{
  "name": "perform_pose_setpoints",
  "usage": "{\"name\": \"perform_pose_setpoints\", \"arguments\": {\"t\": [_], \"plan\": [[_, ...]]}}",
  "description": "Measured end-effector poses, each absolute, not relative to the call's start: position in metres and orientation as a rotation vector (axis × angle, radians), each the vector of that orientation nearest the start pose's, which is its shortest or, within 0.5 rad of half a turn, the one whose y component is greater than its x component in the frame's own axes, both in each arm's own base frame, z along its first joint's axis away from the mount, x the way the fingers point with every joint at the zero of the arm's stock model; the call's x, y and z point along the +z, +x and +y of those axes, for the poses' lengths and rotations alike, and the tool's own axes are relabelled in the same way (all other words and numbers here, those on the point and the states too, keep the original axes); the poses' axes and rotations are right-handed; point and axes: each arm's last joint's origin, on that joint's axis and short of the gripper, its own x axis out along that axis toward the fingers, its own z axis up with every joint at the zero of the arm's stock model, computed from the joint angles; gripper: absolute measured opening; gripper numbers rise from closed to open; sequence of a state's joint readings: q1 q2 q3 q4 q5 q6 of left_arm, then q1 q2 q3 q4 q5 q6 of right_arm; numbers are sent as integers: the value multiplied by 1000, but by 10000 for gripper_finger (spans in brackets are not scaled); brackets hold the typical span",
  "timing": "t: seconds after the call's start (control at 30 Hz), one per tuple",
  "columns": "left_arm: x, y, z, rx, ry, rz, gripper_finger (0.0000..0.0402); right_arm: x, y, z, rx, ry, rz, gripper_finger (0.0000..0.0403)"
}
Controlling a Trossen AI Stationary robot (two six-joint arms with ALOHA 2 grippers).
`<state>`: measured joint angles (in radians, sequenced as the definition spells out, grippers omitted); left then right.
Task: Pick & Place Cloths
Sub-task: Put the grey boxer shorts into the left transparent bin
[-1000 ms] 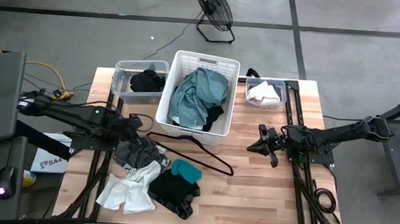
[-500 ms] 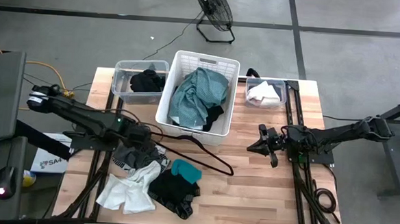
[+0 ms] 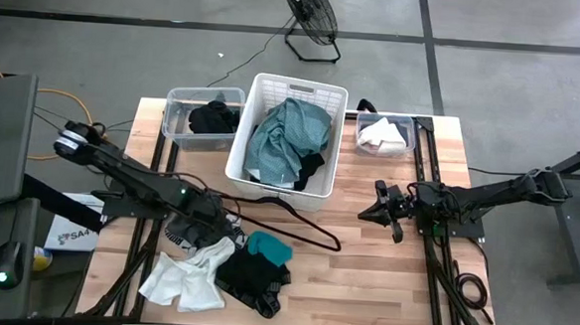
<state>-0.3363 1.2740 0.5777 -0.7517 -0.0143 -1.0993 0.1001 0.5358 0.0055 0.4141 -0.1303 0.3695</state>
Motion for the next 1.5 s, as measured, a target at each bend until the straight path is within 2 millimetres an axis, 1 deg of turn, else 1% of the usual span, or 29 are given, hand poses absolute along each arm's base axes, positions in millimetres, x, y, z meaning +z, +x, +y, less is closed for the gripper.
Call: {"name": "perform_pose_setpoints", "arguments": {"t": [0.07, 0.17, 0.27, 0.33, 0.43, 0.47, 0.5, 0.6, 0.7, 0.9, 1.07, 1.23, 1.3, 1.5], "plan": [[147, 171, -60, 543, -644, 1392, 294, 155, 129, 17, 206, 369, 157, 3], [147, 171, -60, 543, -644, 1393, 252, 155, 129, 17, 206, 369, 157, 3], [147, 171, -60, 543, -644, 1397, 188, 155, 129, 17, 206, 369, 157, 3], [147, 171, -60, 539, -644, 1401, 135, 155, 129, 17, 206, 369, 158, 3], [146, 171, -60, 509, -630, 1415, 45, 155, 129, 17, 206, 369, 158, 3], [146, 171, -60, 504, -624, 1419, 25, 155, 129, 17, 206, 369, 157, 3], [147, 170, -60, 499, -622, 1419, 18, 155, 129, 17, 206, 369, 157, 3], [151, 169, -60, 478, -620, 1432, 19, 155, 129, 17, 206, 369, 158, 3], [164, 165, -62, 485, -590, 1473, 9, 155, 129, 17, 206, 369, 158, 3], [211, 160, -69, 582, -464, 1492, 8, 155, 129, 17, 206, 369, 158, 3], [256, 159, -76, 634, -387, 1425, 7, 155, 129, 17, 206, 369, 158, 3], [298, 155, -77, 685, -337, 1331, 7, 155, 129, 17, 206, 369, 158, 3], [310, 156, -76, 684, -339, 1288, 7, 155, 129, 17, 206, 369, 158, 3], [338, 158, -75, 626, -321, 1167, 7, 155, 129, 17, 206, 369, 158, 3]]}}
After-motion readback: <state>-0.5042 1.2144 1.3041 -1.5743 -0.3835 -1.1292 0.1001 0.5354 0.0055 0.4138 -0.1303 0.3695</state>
